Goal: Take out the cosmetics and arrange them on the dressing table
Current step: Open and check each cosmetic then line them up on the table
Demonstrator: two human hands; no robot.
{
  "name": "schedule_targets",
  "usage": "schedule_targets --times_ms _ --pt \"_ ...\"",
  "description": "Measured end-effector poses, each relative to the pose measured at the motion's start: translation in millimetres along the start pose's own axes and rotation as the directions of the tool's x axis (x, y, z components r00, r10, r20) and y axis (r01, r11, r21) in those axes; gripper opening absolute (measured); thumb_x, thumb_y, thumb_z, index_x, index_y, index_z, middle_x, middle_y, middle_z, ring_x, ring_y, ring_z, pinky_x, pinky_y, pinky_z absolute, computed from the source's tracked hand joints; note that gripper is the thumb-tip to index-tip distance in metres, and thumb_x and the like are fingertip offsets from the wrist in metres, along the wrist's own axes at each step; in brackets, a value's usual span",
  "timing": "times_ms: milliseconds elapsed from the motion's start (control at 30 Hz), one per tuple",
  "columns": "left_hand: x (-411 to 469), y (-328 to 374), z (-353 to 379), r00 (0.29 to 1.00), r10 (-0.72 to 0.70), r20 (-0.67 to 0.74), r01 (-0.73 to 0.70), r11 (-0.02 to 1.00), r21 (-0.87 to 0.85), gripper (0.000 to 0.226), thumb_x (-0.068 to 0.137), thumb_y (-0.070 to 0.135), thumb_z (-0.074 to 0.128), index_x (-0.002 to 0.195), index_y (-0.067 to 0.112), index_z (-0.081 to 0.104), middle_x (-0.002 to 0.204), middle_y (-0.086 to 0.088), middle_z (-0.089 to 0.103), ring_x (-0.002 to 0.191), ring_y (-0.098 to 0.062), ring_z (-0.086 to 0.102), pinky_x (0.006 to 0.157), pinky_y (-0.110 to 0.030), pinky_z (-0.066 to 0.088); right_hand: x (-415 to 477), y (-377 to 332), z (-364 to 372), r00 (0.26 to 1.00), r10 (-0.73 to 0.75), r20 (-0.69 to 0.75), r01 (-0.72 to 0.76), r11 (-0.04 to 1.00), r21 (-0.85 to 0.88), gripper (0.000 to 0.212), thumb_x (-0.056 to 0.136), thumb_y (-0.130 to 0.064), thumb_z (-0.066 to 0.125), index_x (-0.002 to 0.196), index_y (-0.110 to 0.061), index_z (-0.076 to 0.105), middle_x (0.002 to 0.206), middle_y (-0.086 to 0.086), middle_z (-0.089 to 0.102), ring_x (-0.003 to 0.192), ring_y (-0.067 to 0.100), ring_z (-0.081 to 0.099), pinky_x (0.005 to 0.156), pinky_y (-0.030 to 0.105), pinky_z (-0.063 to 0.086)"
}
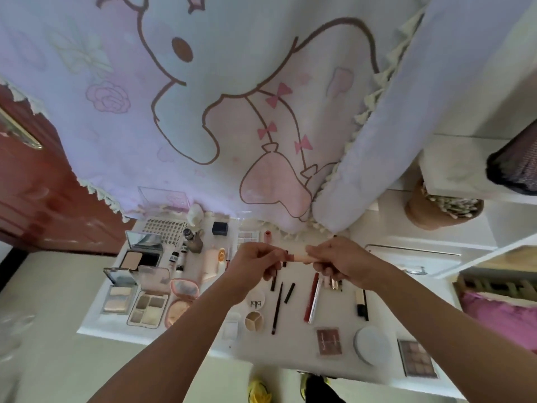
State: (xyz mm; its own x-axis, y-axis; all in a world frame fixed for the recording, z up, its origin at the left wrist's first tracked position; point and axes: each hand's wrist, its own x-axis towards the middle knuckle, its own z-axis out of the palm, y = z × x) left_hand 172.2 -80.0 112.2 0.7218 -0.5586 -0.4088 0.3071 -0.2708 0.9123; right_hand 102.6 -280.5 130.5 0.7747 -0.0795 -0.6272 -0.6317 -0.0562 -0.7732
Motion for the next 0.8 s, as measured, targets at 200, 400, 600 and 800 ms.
schedule_targets --times_ms 200,400,600,800 --pt "-7 8 -4 0.999 0.034 0.034 -0.034 0.999 0.006 0.026 0.097 0.016 0.053 0.090 0.009 0.077 0.062 -0.005 0.051 0.054 -0.012 0.041 0.052 -0.023 0.035 -15 -2 11 0.968 -0.208 -0.140 0.196 0.976 -0.097 0.007 0.090 -0.015 0.070 0.088 -0.012 0.075 0.067 0.000 0.066 0.052 0.006 0.047 0.048 0.018 0.039" --pt "-11 14 -10 0.996 0.078 0.033 -0.079 0.996 0.027 0.028 0.097 0.013 0.053 0.081 0.013 0.076 0.066 -0.008 0.057 0.054 -0.011 0.044 0.053 -0.023 0.038 -27 -3 17 0.987 -0.134 -0.090 0.129 0.990 -0.059 0.036 0.099 -0.036 0.055 0.092 -0.005 0.072 0.056 -0.002 0.050 0.048 0.009 0.040 0.044 0.020 0.032" --pt "-16 18 -17 0.993 0.107 0.041 -0.109 0.991 0.072 0.025 0.096 0.012 0.054 0.085 0.009 0.076 0.061 -0.002 0.056 0.054 -0.012 0.044 0.052 -0.022 0.038 -30 -4 21 0.981 -0.161 -0.110 0.152 0.985 -0.079 0.013 0.093 -0.020 0.067 0.088 -0.009 0.069 0.065 -0.002 0.058 0.053 0.006 0.050 0.046 0.019 0.038" --pt "-18 22 -21 0.992 0.123 0.041 -0.125 0.990 0.069 0.023 0.097 0.013 0.054 0.090 0.005 0.074 0.057 0.003 0.057 0.052 -0.009 0.044 0.051 -0.020 0.037 -33 -9 25 0.994 -0.091 -0.066 0.089 0.995 -0.041 0.037 0.098 -0.039 0.056 0.097 -0.005 0.071 0.066 0.002 0.061 0.056 0.010 0.052 0.049 0.022 0.038"
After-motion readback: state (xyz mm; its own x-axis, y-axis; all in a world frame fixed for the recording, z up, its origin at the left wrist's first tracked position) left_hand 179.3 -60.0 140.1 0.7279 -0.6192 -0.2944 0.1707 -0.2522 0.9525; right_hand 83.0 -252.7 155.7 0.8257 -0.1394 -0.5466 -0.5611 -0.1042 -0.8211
